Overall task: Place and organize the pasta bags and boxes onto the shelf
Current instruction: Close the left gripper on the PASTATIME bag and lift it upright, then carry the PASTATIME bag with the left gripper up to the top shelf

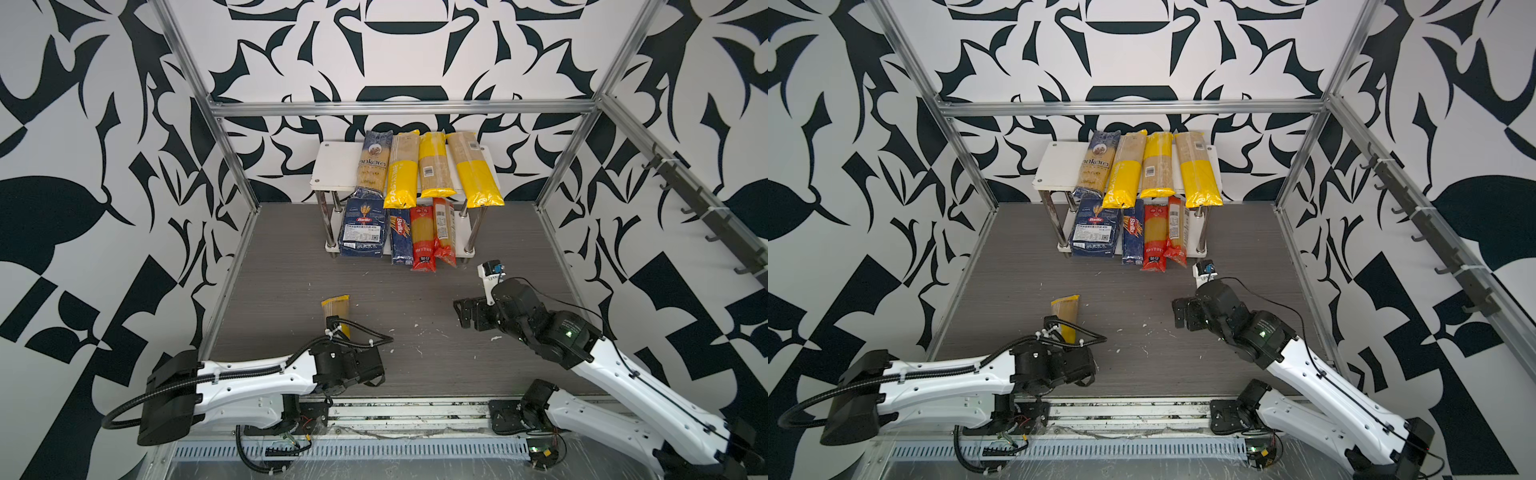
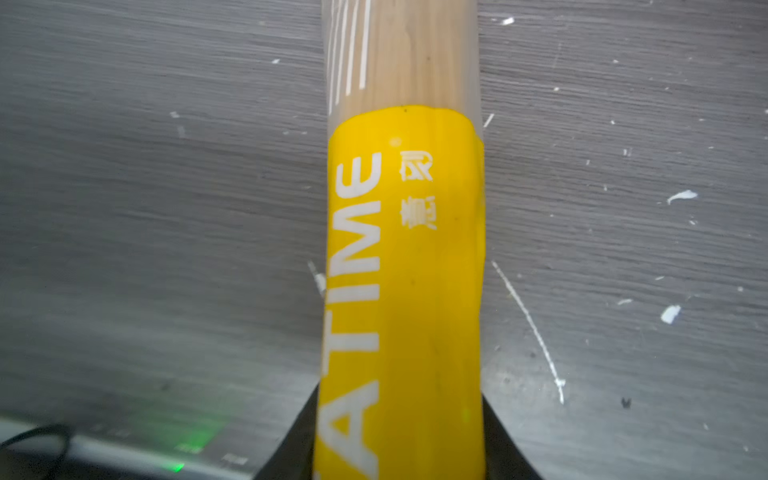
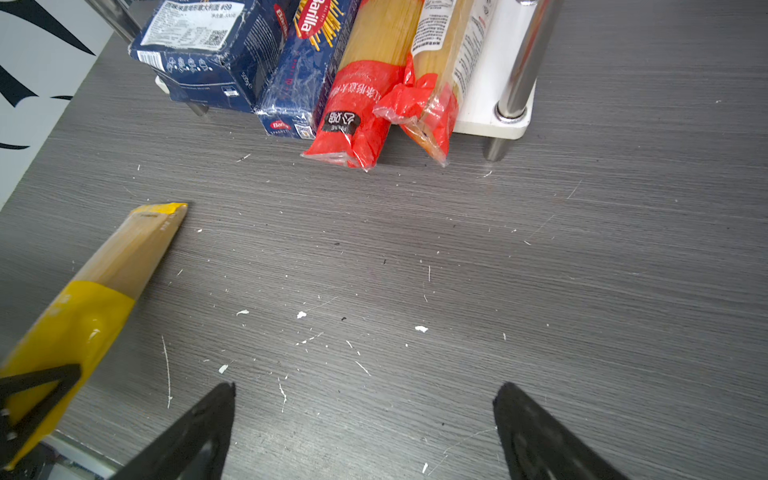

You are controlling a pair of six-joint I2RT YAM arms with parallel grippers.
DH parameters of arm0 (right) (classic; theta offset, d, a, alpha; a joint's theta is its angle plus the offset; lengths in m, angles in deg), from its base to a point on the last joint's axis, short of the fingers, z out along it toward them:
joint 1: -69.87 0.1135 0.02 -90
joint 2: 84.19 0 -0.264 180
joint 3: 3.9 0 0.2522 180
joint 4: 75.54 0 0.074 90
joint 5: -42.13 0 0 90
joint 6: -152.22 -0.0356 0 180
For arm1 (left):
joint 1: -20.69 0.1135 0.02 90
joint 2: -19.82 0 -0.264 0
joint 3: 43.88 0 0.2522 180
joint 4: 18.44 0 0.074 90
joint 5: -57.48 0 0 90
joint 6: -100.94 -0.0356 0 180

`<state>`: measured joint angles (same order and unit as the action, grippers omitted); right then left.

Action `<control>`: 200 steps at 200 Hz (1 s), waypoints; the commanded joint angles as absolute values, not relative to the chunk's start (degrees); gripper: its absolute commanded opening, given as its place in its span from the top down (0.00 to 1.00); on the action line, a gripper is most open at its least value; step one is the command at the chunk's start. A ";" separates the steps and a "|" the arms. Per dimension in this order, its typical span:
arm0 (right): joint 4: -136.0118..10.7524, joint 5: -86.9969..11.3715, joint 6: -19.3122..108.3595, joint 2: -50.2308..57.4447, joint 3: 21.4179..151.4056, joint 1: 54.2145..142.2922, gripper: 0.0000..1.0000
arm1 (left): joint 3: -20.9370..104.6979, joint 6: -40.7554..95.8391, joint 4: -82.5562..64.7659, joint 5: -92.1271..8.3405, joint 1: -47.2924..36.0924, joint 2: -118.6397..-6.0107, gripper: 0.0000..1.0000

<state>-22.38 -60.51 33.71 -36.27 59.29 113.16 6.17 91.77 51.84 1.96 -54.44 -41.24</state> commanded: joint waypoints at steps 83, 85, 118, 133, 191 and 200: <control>-24.77 -60.34 34.89 -33.72 62.76 113.37 0.00 | 19.77 92.12 75.35 11.61 -54.12 -31.55 1.00; -24.78 -60.30 34.85 -33.74 62.77 113.38 0.00 | 20.08 92.14 75.78 11.73 -54.11 -31.39 1.00; -25.03 -60.04 35.22 -33.34 63.55 113.38 0.00 | 24.76 91.84 81.57 13.54 -54.11 -28.77 1.00; -25.16 -59.96 35.39 -33.15 63.82 113.38 0.00 | 26.70 91.86 83.43 14.51 -54.13 -27.56 1.00; -25.82 -59.90 36.73 -31.29 65.17 113.38 0.00 | 36.23 89.53 89.73 18.70 -54.11 -27.84 1.00; -25.92 -59.80 37.02 -30.90 65.31 113.38 0.00 | 38.49 89.23 91.46 19.61 -54.11 -28.75 1.00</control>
